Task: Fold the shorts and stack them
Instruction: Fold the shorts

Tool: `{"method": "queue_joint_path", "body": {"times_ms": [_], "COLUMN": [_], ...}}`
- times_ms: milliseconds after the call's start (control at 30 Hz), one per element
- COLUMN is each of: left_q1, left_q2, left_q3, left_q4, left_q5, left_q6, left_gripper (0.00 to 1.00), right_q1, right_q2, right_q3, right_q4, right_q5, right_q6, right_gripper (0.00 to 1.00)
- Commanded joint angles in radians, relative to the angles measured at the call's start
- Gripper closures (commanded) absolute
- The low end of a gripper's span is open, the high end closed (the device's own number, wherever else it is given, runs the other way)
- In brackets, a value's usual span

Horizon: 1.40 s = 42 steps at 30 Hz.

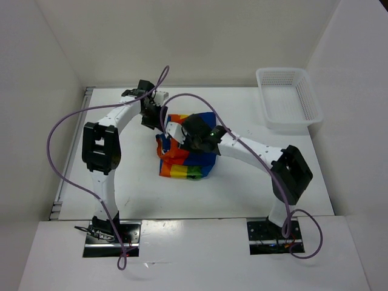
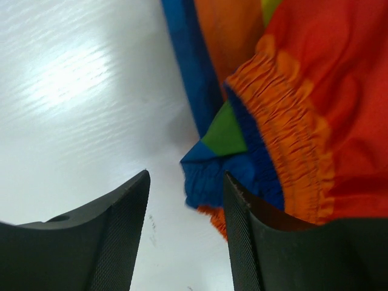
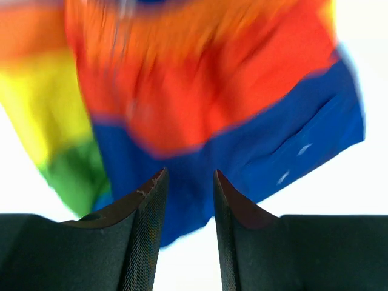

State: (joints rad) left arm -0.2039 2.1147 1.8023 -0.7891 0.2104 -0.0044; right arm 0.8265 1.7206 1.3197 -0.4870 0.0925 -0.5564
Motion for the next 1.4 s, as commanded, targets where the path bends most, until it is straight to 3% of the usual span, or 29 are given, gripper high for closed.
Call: {"method": "queue_joint_path", "body": {"times_ms": [0,167,333,500,600,767,900,1133,1367], "left_q1": [0.041,0.054,0.054,0.075,0.086,0.086,0.086,0.095,0.113], "left_q2": [-0.117,-0.142,-0.064,-0.027,-0.009,0.011,0.033,0.042,0.042], "left_q3": [-0.053,-0.130,-0.141,-0.132,-0.132,-0.132,-0.132,-0.132,-0.132], "left_q4": [0.016,0.025,0.025,0.025,0.025,0.025,0.025,0.025,0.034], "left_q5": [-0.003,0.076,0.187,0.261,0.274,0.296,0.314,0.323,0.357], "left_q6": [0.004,0.004,0.004,0.004,0.004,0.004,0.004,0.004,0.004], "left_gripper": [0.41,0.41,0.38,0.38,0.45,0.71,0.77,0.88,0.92], "right_q1": [-0.049,-0.110,-0.119,-0.110,-0.101,-0.081,-0.059,-0.041,-0.030], "right_q2": [0.081,0.267,0.439,0.493,0.519,0.551,0.580,0.600,0.620], "right_q3": [0.211,0.450,0.610,0.659,0.682,0.691,0.691,0.638,0.593], "right_q4": [0.094,0.128,0.165,0.165,0.165,0.165,0.165,0.194,0.203], "right_q5": [-0.092,-0.140,-0.093,-0.112,-0.112,-0.088,0.010,0.189,0.242], "right_q6": [0.140,0.364,0.484,0.523,0.532,0.541,0.561,0.601,0.610], "right_gripper": [0.59,0.45,0.45,0.45,0.45,0.43,0.36,0.36,0.38]}}
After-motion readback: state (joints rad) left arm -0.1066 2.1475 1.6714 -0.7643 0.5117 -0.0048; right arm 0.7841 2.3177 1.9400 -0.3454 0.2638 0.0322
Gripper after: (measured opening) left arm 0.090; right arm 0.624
